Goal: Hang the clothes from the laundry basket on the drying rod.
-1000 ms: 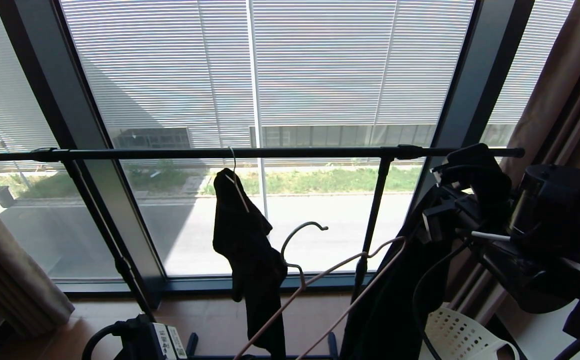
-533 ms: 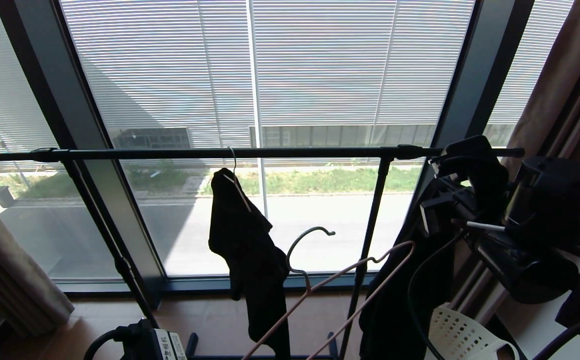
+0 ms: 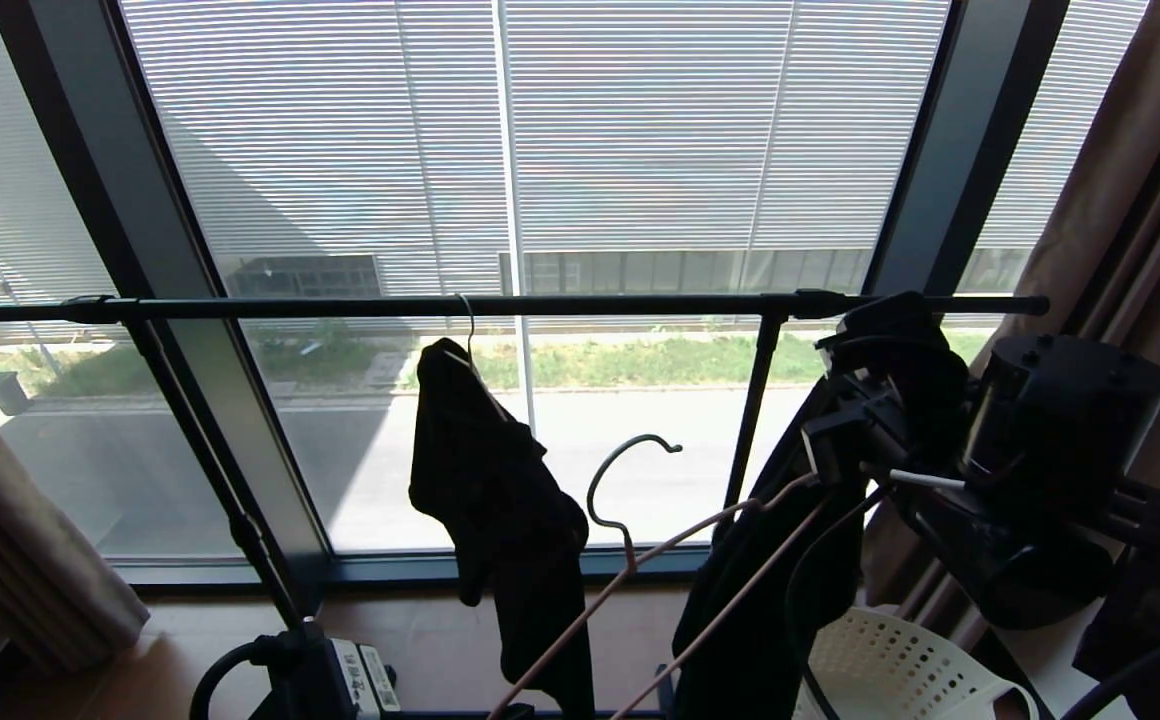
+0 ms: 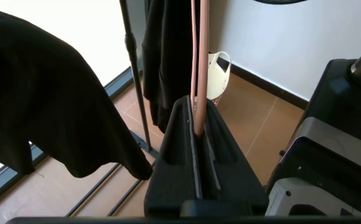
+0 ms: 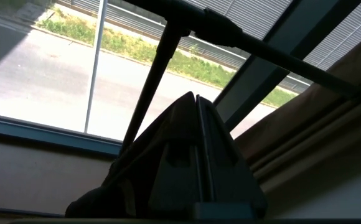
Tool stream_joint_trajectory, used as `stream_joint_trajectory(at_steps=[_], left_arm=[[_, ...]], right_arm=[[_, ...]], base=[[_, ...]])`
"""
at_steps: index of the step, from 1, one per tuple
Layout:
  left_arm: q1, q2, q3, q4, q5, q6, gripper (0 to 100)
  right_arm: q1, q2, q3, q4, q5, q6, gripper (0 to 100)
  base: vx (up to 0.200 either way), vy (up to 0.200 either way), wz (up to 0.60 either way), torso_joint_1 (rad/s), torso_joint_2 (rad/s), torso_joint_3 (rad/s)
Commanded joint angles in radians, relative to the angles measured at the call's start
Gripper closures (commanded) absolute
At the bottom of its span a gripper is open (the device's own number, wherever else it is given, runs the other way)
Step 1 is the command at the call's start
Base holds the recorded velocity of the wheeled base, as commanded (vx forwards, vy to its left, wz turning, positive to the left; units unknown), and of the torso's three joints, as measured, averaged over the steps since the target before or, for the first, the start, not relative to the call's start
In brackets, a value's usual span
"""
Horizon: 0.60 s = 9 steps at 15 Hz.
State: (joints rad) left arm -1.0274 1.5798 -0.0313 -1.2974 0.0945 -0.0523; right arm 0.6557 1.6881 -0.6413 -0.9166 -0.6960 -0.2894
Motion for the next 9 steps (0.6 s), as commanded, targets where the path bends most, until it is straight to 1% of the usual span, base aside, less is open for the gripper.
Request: stream_joint_trajectory(at_steps=[1, 4, 7, 9], left_arm=[[0.001, 0.029, -0.006, -0.003, 0.001, 0.0, 100], [0.006, 0.032, -0.009, -0.005, 0.004, 0.0, 100], [0.04, 0.037, -0.009, -0.023, 0.004, 0.0, 100], [0.084, 0.051, -0.012, -0.026, 0.004, 0.006, 100]], right_arm=[[0.019, 0.001, 0.011, -0.007, 0.0, -0.001, 100], [0.064, 0.001, 0.02, -0.022, 0.0, -0.001, 100], [0.094, -0.01, 0.025, -0.022, 0.0, -0.001, 100], [0.113, -0.019, 0.029, -0.022, 0.001, -0.001, 100]], base=[[0.0, 0.0, 0.0, 0.0, 0.0, 0.0], [0.0, 0.0, 0.0, 0.0, 0.0, 0.0], [0.0, 0.0, 0.0, 0.0, 0.0, 0.0], [0.0, 0.0, 0.0, 0.0, 0.0, 0.0]])
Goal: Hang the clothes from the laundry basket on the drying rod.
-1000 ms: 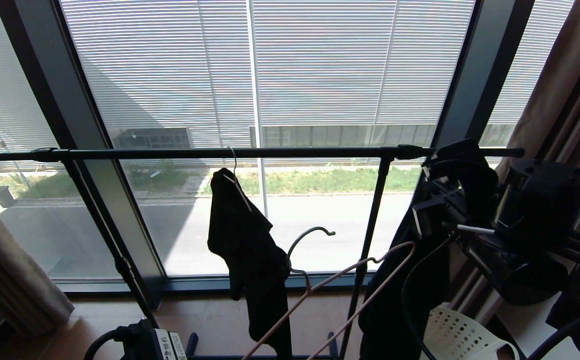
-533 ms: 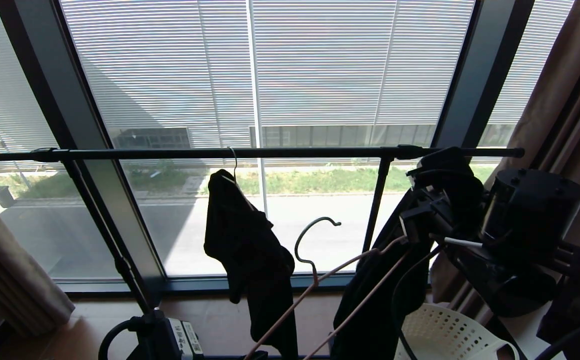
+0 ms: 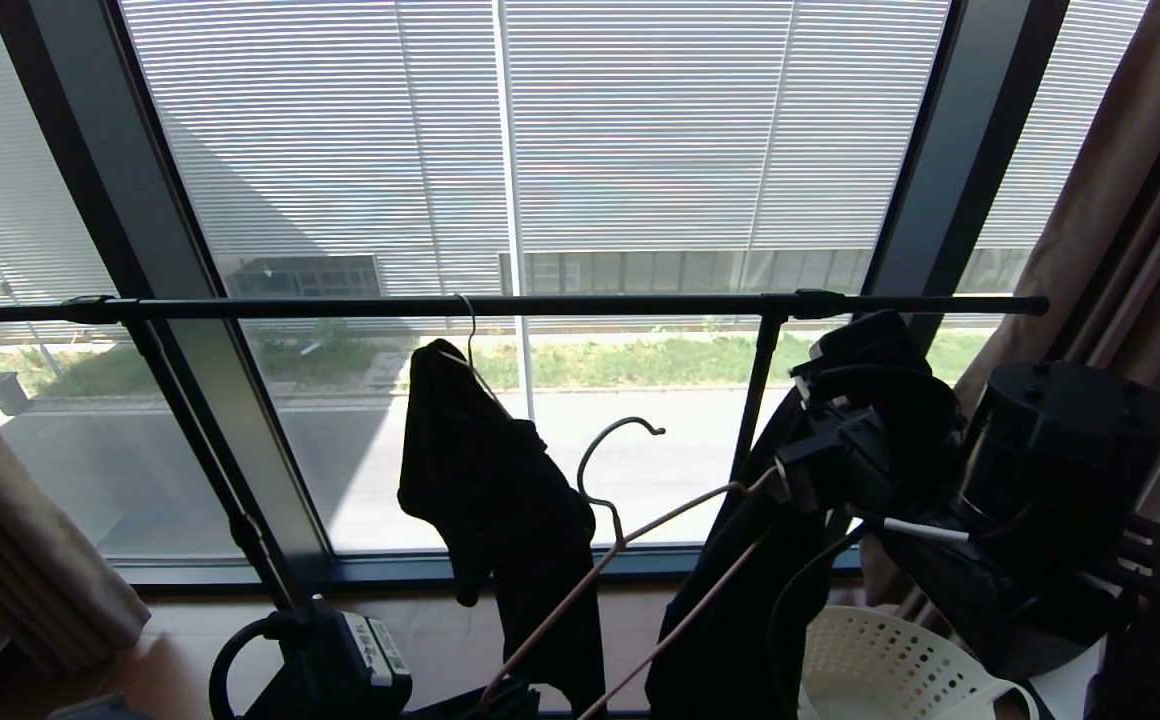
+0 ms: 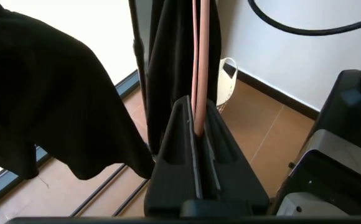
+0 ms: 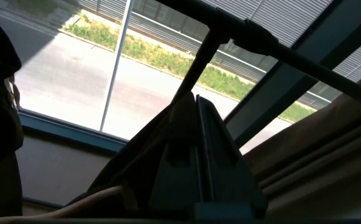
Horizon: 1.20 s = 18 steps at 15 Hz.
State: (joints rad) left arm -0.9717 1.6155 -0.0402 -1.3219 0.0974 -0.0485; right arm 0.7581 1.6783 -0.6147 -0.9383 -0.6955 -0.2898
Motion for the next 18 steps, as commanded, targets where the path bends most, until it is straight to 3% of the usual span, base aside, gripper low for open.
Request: stream_joint_trajectory(at_steps=[1, 5, 9, 13, 18], left_arm=[[0.05, 0.015, -0.001, -0.01, -0.001, 0.002, 100], [0.11, 0.035, 0.01, -0.023, -0.002, 0.002, 100], [0.103, 0.033, 0.039, -0.103, -0.002, 0.006, 100], [0.077, 0.029, 0.037, -0.12, -0.002, 0.042, 100], [0.047, 0.03, 0.04, -0.145, -0.001, 0.065, 100]], right_arm=[[0.014, -0.011, 0.004, 0.0, 0.001, 0.0, 100], [0.029, -0.014, -0.002, -0.002, -0.002, 0.0, 100], [0.029, 0.003, -0.011, -0.004, -0.032, 0.003, 100], [0.029, 0.006, -0.013, -0.004, -0.032, 0.003, 100], [0.029, 0.075, -0.022, -0.109, -0.038, 0.001, 100]], base=[[0.0, 0.0, 0.0, 0.0, 0.0, 0.0], [0.0, 0.0, 0.0, 0.0, 0.0, 0.0], [0.0, 0.0, 0.0, 0.0, 0.0, 0.0], [0.0, 0.0, 0.0, 0.0, 0.0, 0.0], [0.0, 0.0, 0.0, 0.0, 0.0, 0.0]])
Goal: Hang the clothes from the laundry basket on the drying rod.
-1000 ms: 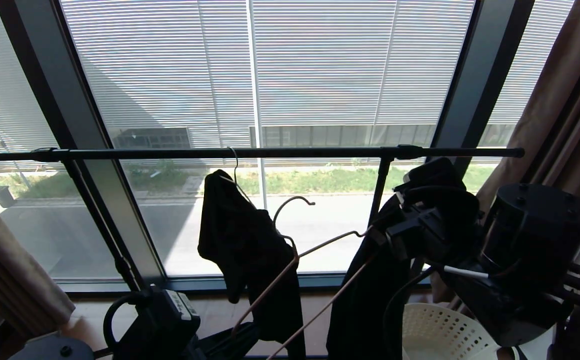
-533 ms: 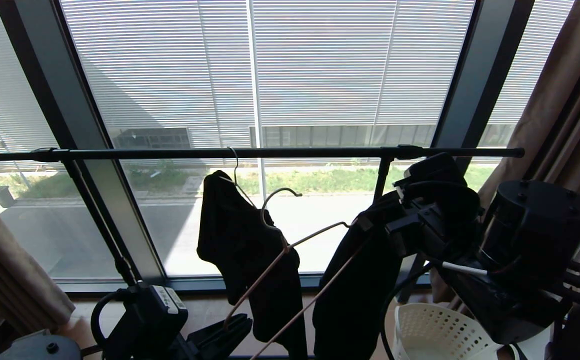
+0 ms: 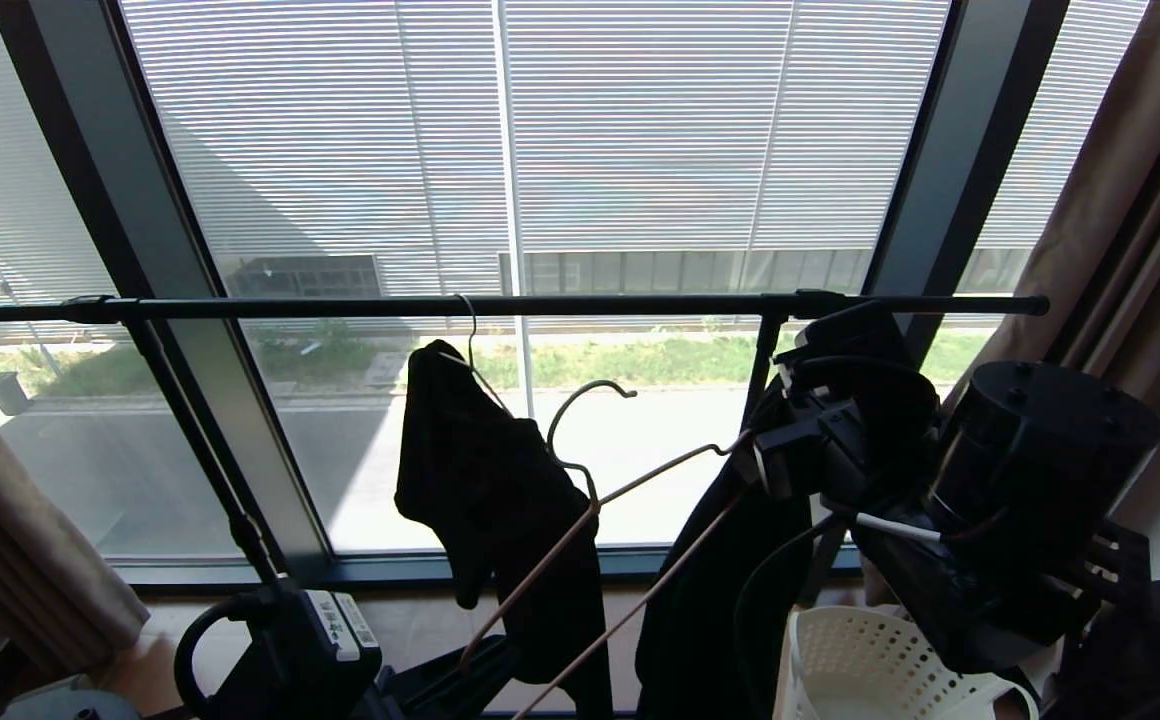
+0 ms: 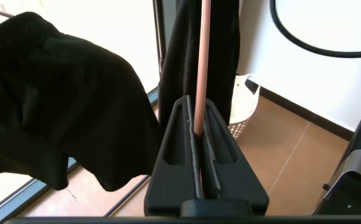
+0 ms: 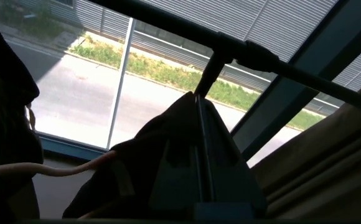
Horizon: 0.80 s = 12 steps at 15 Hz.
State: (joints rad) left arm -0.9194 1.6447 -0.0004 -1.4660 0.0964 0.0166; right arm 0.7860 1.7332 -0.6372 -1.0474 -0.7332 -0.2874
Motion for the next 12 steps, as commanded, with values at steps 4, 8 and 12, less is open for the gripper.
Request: stream_joint_trajectory(at_steps=[4, 8, 12], left_arm=[[0.022, -0.02, -0.001, -0.017, 0.006, -0.001, 100], [0.022, 0.021, -0.003, -0.017, 0.006, 0.002, 100], [0.024, 0.032, -0.003, -0.017, 0.006, 0.0, 100]], right_arm=[[0.004, 0.011, 0.001, 0.0, 0.0, -0.001, 100], [0.082, -0.006, 0.021, -0.003, 0.0, 0.001, 100], [0.153, -0.061, 0.025, -0.002, 0.006, 0.002, 100]], base=[[0.0, 0.0, 0.0, 0.0, 0.0, 0.0], [0.0, 0.0, 0.0, 0.0, 0.0, 0.0], [0.0, 0.0, 0.0, 0.0, 0.0, 0.0]])
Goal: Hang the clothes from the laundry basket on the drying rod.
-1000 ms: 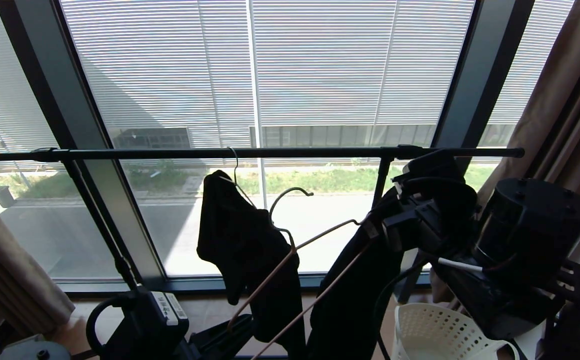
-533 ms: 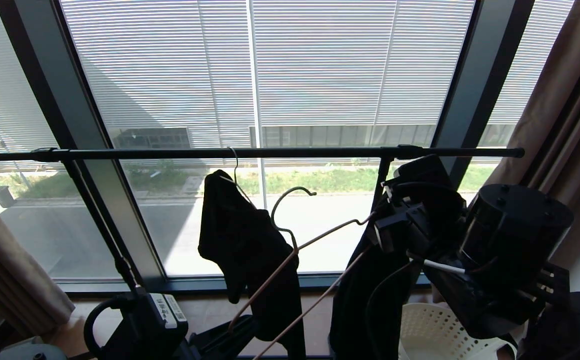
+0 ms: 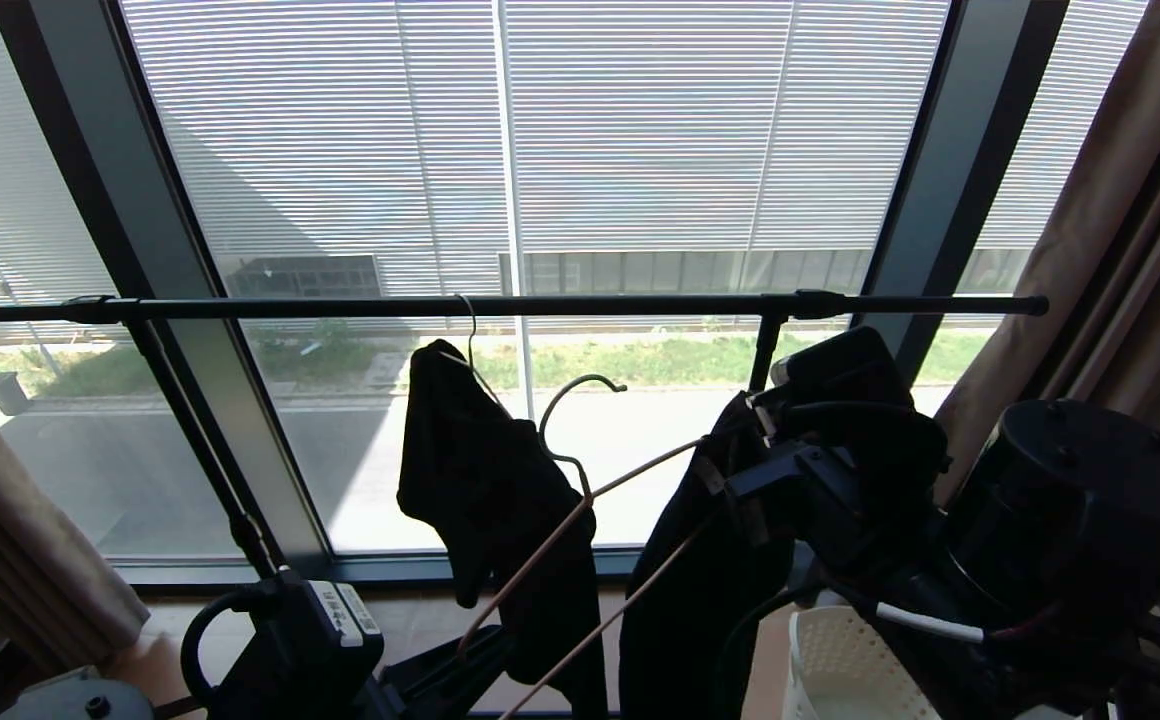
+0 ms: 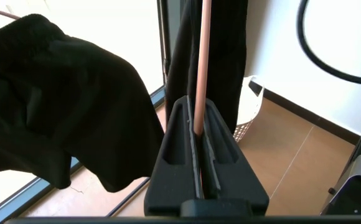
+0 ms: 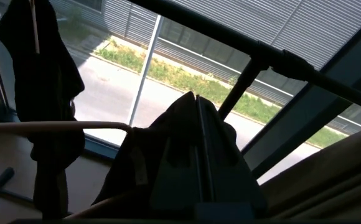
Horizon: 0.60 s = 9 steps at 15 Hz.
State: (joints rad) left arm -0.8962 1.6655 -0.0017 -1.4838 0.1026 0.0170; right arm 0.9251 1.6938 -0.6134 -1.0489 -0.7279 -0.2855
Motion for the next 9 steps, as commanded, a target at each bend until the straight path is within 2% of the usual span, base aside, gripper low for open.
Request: stream_joint_trajectory(at_steps=[1, 4, 7, 9], left_arm=[[0.0, 0.017, 0.0, -0.001, 0.0, 0.0, 100], [-0.001, 0.031, -0.001, -0.001, 0.0, 0.0, 100], [-0.001, 0.045, -0.001, -0.004, 0.0, -0.003, 100], [-0.001, 0.053, -0.001, -0.006, 0.0, -0.006, 100]], right_arm=[[0.038, -0.029, 0.0, 0.0, 0.005, 0.002, 100], [0.104, -0.023, -0.005, -0.003, 0.008, 0.037, 100], [0.153, -0.022, 0.009, -0.079, 0.01, 0.049, 100], [0.162, -0.031, 0.021, -0.086, 0.039, 0.046, 100]], base=[[0.0, 0.0, 0.0, 0.0, 0.0, 0.0], [0.0, 0.0, 0.0, 0.0, 0.0, 0.0], [0.0, 0.0, 0.0, 0.0, 0.0, 0.0], [0.0, 0.0, 0.0, 0.0, 0.0, 0.0]])
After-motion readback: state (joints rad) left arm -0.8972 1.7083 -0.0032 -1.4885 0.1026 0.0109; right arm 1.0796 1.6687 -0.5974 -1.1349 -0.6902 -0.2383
